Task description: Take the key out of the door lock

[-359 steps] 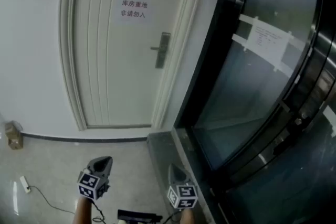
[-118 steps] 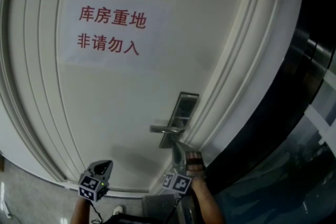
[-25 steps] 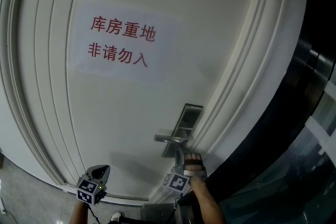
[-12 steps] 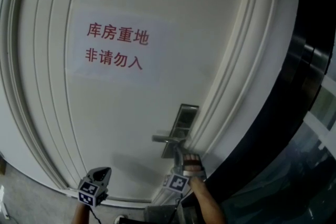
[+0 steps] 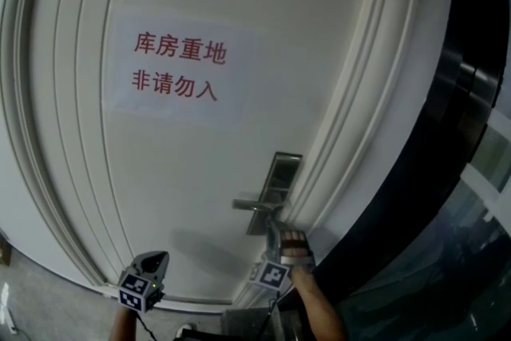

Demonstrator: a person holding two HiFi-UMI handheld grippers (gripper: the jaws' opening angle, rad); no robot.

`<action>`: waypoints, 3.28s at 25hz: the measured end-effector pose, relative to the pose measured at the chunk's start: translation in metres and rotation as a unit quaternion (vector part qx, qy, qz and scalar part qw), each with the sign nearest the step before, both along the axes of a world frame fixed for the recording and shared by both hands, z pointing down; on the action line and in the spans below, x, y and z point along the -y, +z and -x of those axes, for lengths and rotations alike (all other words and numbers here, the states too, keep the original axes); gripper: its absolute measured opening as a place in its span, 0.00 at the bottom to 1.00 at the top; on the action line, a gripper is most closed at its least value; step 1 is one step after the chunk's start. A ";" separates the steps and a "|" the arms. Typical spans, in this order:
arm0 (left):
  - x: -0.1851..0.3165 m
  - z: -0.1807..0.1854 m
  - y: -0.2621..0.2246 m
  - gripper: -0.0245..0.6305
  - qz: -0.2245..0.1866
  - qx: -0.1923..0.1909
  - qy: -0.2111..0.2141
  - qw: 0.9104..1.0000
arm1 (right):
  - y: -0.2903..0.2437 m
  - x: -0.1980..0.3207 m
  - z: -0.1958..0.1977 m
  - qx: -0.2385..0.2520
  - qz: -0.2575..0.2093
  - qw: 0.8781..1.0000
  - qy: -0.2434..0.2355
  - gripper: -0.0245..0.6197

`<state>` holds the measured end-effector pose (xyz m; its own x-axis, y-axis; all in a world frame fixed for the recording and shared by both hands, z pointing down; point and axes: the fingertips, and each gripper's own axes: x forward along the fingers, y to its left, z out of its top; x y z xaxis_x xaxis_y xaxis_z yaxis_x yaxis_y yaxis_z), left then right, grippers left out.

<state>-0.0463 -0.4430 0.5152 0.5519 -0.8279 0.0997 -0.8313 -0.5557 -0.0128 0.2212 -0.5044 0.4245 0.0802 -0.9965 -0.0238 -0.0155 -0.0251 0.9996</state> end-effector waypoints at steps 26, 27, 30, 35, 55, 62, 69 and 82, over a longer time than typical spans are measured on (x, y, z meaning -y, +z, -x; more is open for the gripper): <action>-0.017 -0.004 -0.007 0.05 -0.009 -0.007 0.007 1.000 | -0.022 -0.053 -0.007 0.075 -0.039 0.996 0.007 0.07; -0.017 -0.005 -0.006 0.05 -0.007 -0.005 0.009 1.000 | -0.021 -0.056 -0.008 0.092 -0.039 0.995 0.006 0.07; -0.019 -0.007 -0.003 0.05 0.000 -0.001 0.015 1.000 | -0.019 -0.067 -0.007 0.152 -0.037 0.988 -0.002 0.07; -0.018 -0.007 -0.012 0.05 -0.017 -0.012 0.011 1.000 | -0.022 -0.086 -0.006 0.246 -0.042 0.968 -0.012 0.07; -0.020 -0.003 -0.011 0.05 -0.020 -0.021 -0.001 1.000 | 0.040 -0.137 -0.009 0.605 0.005 0.796 -0.021 0.07; -0.017 -0.008 -0.011 0.05 -0.020 -0.021 0.000 1.000 | 0.059 -0.146 -0.013 0.637 0.007 0.771 -0.017 0.07; -0.014 -0.012 -0.010 0.05 -0.020 -0.019 -0.001 1.000 | 0.068 -0.149 -0.016 0.653 0.010 0.758 -0.012 0.07; -0.015 -0.016 -0.009 0.05 -0.017 -0.016 -0.001 1.000 | 0.071 -0.152 -0.017 0.653 0.013 0.757 -0.021 0.07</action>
<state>-0.0304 -0.4284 0.5064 0.5533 -0.8313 0.0538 -0.8323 -0.5543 -0.0051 0.2384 -0.3526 0.4958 -0.0133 -0.9976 0.0680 -0.9912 0.0221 0.1308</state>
